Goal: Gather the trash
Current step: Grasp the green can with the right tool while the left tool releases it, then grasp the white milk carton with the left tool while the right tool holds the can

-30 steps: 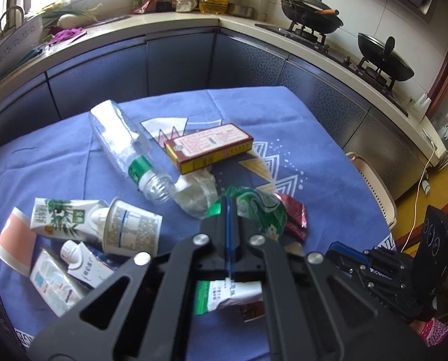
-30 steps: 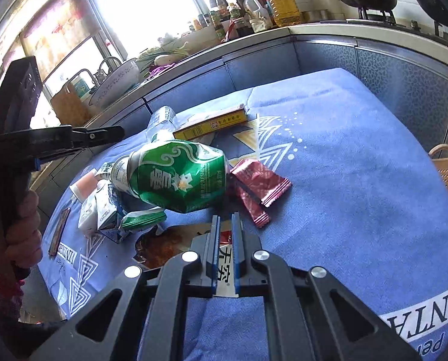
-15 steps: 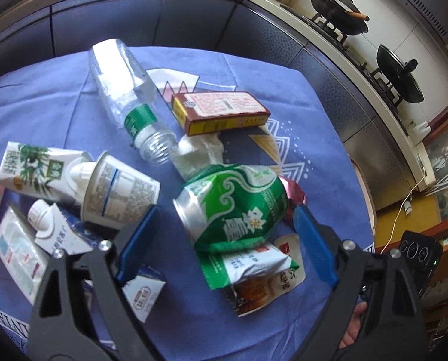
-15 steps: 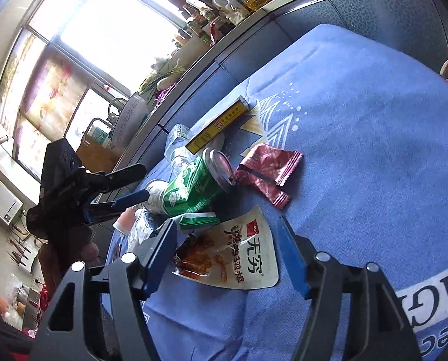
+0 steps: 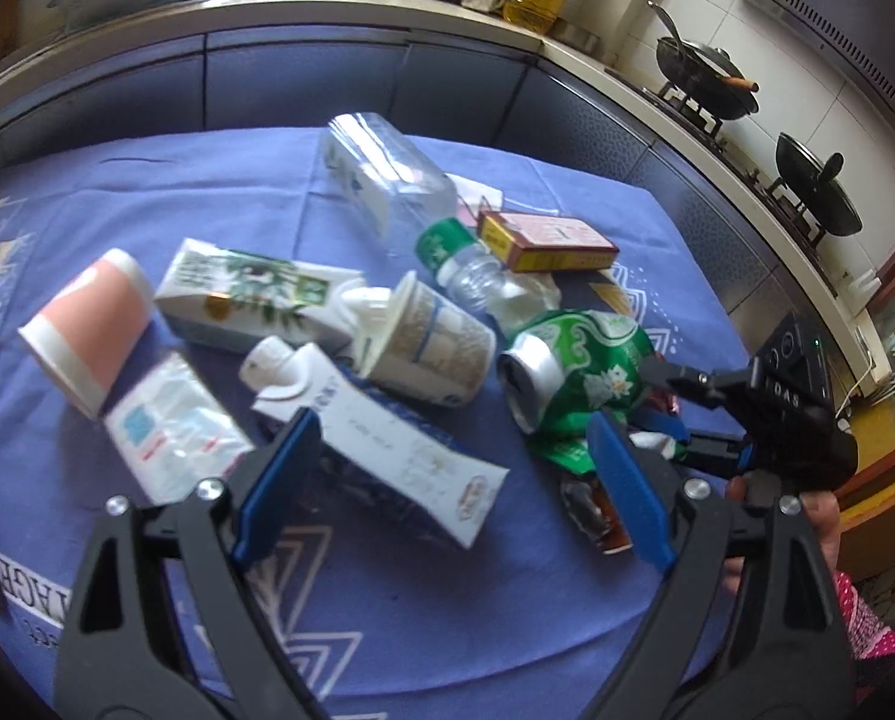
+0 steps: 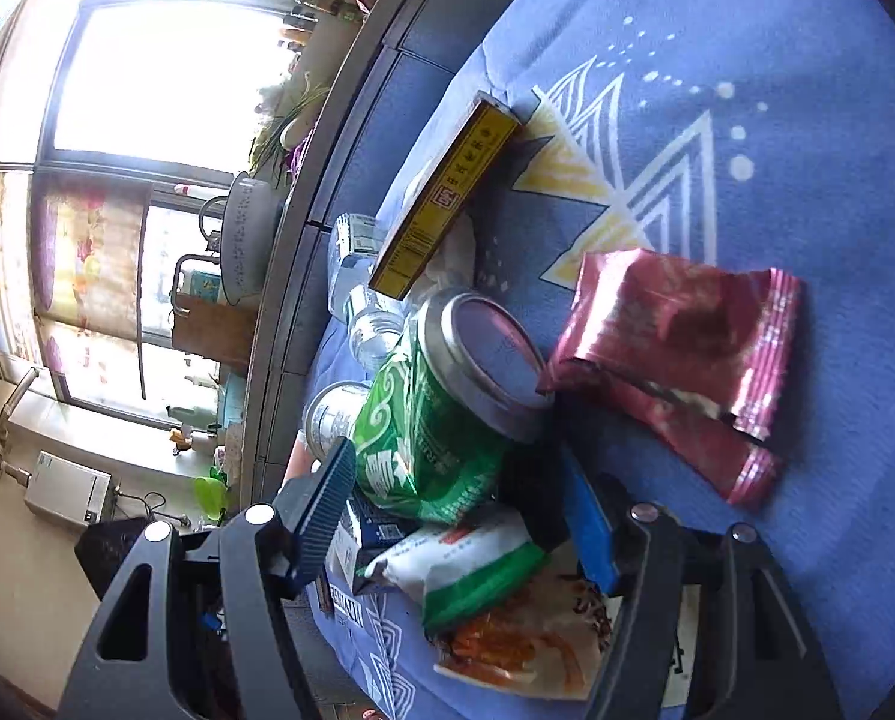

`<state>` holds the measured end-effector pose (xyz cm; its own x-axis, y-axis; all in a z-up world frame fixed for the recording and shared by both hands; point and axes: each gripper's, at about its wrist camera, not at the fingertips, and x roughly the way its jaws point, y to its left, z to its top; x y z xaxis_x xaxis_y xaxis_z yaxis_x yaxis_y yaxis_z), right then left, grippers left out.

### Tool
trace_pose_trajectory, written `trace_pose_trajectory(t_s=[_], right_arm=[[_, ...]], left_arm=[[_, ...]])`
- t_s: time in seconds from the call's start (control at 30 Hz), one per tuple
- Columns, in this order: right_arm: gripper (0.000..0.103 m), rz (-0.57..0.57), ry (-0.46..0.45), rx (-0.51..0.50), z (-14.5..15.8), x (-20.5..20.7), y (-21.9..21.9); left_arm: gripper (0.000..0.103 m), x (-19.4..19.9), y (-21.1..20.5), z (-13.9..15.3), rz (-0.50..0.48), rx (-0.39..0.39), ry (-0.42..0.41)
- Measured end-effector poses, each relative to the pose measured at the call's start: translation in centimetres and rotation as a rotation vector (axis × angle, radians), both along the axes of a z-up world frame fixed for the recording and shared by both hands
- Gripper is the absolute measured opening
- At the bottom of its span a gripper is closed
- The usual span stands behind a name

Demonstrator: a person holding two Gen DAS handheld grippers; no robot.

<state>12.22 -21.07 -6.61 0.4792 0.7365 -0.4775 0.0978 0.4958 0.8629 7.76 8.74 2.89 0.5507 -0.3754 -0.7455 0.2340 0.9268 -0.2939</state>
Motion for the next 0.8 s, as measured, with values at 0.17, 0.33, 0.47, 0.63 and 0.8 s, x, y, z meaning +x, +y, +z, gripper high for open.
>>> trace_pose_trajectory(t_s=[0.17, 0.33, 0.47, 0.63, 0.8], right_arm=[[0.042, -0.042, 0.018, 0.029, -0.8, 1.4, 1.6], [0.026, -0.026, -0.105, -0.040, 2.1, 0.4, 2.6], [0.025, 0.001, -0.266, -0.200, 5.6, -1.7, 3.5], [0.025, 0.016, -0.395, -0.335, 7.4, -4.6, 4.0], [0.025, 0.003, -0.468, -0.376, 8.0, -6.5, 3.7]], left_arm=[[0.086, -2.0, 0.7, -0.3, -0.057, 0.083, -0.024], [0.086, -1.9, 0.3, -1.4, -0.063, 0.067, 0.016], [0.086, 0.2, 1.0, -2.7, -0.004, -0.009, 0.109], [0.086, 2.9, 0.6, -3.6, 0.043, -0.052, 0.205], [0.086, 3.6, -0.9, -3.8, 0.106, 0.047, 0.240]])
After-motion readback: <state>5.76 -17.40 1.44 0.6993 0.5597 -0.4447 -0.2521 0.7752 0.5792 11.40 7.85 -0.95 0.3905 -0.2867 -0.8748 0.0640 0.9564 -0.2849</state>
